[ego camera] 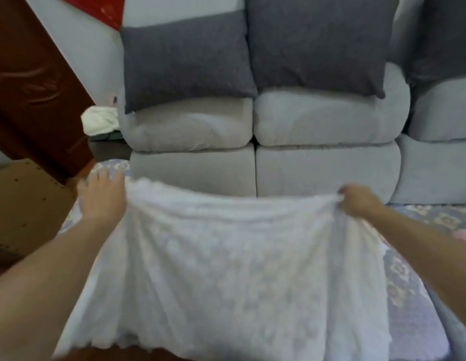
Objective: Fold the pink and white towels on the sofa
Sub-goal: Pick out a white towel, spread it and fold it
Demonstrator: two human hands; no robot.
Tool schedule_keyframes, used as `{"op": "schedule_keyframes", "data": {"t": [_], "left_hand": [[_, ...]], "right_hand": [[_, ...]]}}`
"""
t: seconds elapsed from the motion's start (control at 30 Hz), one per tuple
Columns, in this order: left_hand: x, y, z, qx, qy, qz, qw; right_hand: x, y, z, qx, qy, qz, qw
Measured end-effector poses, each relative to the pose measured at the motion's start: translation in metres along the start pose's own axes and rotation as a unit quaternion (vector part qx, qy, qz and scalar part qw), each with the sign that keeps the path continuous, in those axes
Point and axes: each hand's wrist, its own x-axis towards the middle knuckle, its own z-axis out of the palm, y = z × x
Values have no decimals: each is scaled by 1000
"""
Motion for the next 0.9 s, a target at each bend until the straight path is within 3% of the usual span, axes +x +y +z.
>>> {"op": "schedule_keyframes", "data": {"t": [0.03, 0.07, 0.1, 0.13, 0.23, 0.3, 0.37, 0.43, 0.57, 0.7, 0.8, 0.9], "left_hand": [[17, 16, -17, -20, 92, -24, 995], [33, 36, -43, -76, 126, -65, 987], [47, 54, -58, -137, 125, -71, 980], [53, 68, -64, -187, 90, -63, 976], [26, 90, -5, -203, -90, 66, 973], [-20, 82, 52, -173, -237, 127, 947], [-73, 54, 112, -156, -381, 99, 906], [-117, 8, 163, -142, -477, 56, 865], [-140, -103, 249, -139, -532, -44, 834], [-102, -196, 319, -197, -540, -66, 815], [-84, -226, 384, -259, -550, -114, 786], [-71, -216, 450, -315, -532, -161, 769]], "right_hand": [[19, -13, -19, 63, 130, -1, 990], [29, -27, -39, 106, 236, -9, 966], [35, -40, -50, 117, 292, -21, 949], [36, -54, -46, 125, 293, -39, 947], [29, -73, 19, 78, 191, -73, 976], [18, -77, 79, 61, 88, -74, 992], [2, -78, 138, 37, -15, -35, 999], [-11, -83, 183, 14, -84, 9, 996], [-5, -140, 234, -25, -135, 28, 990], [25, -259, 295, -29, -127, 31, 991], [57, -360, 369, -57, -178, -15, 982], [108, -453, 448, -81, -218, -89, 969]]}}
